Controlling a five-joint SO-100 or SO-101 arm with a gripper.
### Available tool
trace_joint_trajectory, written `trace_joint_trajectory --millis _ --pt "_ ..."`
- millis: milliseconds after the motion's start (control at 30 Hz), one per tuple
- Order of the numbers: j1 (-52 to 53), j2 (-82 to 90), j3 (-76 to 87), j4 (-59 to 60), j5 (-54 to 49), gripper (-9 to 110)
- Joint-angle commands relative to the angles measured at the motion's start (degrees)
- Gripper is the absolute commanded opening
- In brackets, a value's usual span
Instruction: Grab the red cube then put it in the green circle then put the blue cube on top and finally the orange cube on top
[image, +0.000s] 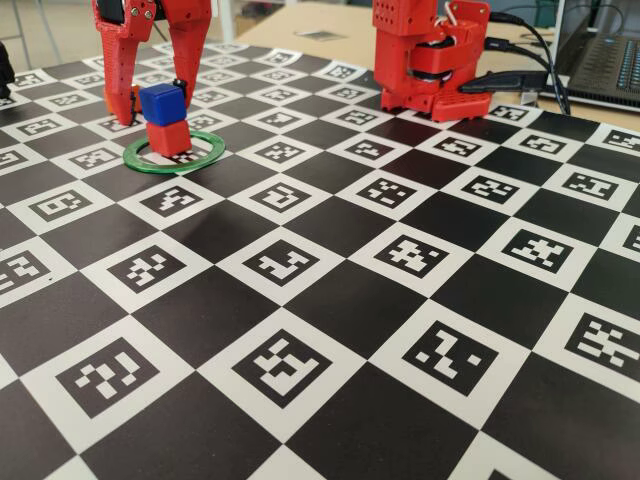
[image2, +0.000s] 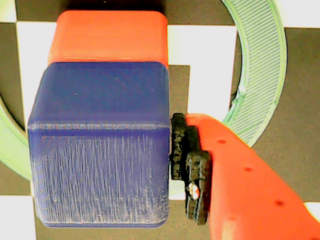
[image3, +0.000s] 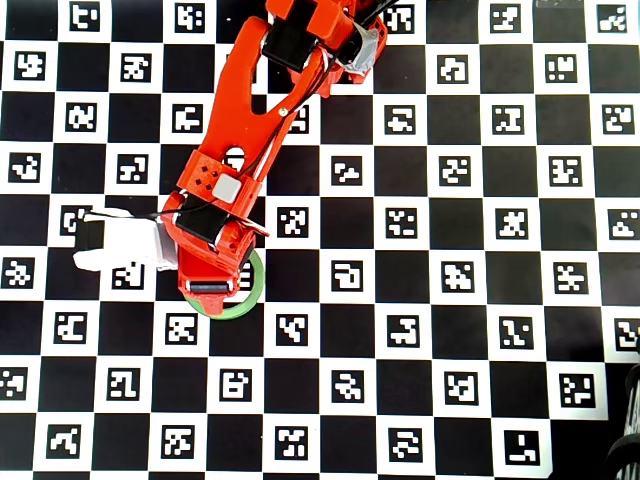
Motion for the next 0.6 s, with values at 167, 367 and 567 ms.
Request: trace_joint_trajectory --millis 167,367,567 --pt "0.53 3.78 -6.15 7.03 0.62 39" --pt "-0.09 12.13 -10.11 14.59 0.79 40" --pt "-0.44 16.52 -14.06 21.01 0.88 40"
